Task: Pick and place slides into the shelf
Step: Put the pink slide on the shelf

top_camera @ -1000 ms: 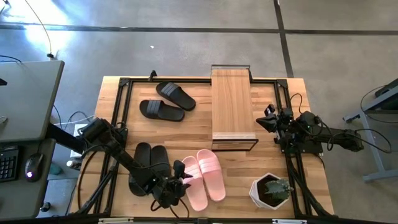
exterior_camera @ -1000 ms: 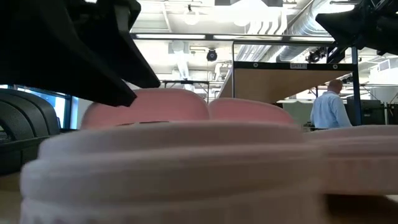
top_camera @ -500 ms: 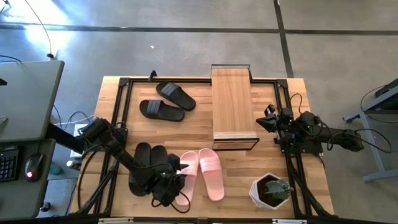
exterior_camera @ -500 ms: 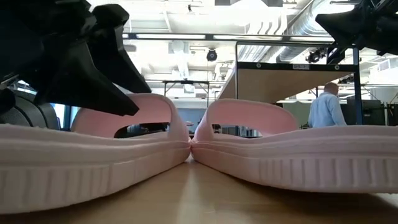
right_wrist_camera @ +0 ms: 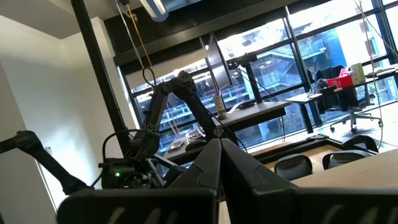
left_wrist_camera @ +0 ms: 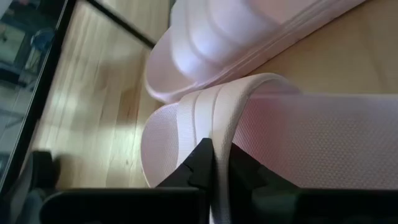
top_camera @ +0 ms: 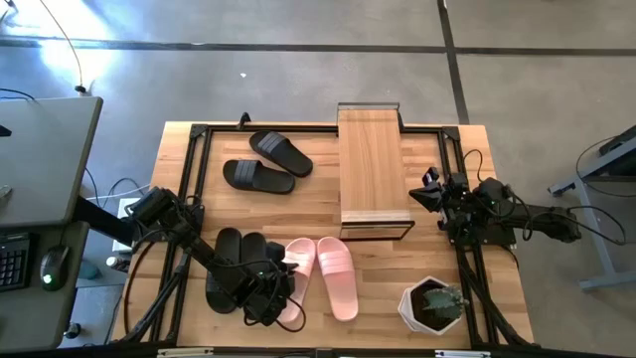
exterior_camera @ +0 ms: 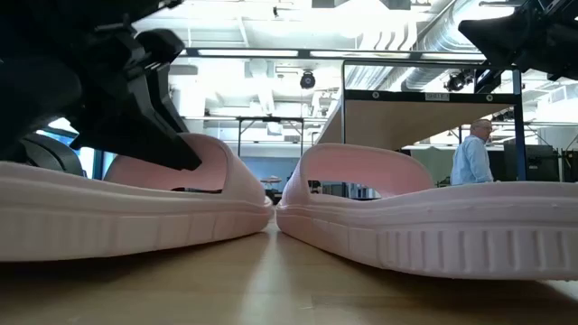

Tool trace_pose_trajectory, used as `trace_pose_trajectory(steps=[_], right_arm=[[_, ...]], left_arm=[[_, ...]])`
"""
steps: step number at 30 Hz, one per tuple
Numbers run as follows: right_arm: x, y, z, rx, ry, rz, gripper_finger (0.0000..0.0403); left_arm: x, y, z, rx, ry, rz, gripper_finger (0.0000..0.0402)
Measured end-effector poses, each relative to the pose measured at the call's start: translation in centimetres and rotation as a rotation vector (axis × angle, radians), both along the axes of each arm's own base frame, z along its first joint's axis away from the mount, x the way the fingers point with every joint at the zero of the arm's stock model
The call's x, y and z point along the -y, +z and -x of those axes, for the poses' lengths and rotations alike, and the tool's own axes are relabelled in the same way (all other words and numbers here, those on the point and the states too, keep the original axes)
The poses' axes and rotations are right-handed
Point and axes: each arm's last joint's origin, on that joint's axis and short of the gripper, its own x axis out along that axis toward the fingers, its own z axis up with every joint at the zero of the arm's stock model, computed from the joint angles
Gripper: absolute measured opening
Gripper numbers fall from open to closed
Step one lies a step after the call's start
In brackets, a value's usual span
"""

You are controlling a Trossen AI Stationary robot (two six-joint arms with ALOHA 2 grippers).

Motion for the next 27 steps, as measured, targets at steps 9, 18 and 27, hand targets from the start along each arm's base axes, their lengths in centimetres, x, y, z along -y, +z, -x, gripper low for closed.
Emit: trace_pose_trajectory(steps=[9, 18, 27], right_arm=[[0.0, 0.0, 0.0, 0.0, 0.0, 0.0, 0.0], [0.0, 0.0, 0.0, 0.0, -0.001, -0.001, 0.0], [0.0, 0.0, 0.0, 0.0, -0.001, -0.001, 0.0]], left_arm=[[0.4, 0.2, 0.5, 0.017, 0.029, -0.008, 0.0009], [3.3, 5.4, 0.6, -0.028, 0.017, -0.107, 0.0003], [4.7, 13.9, 1.5, -0.034, -0.007, -0.349, 0.0002]])
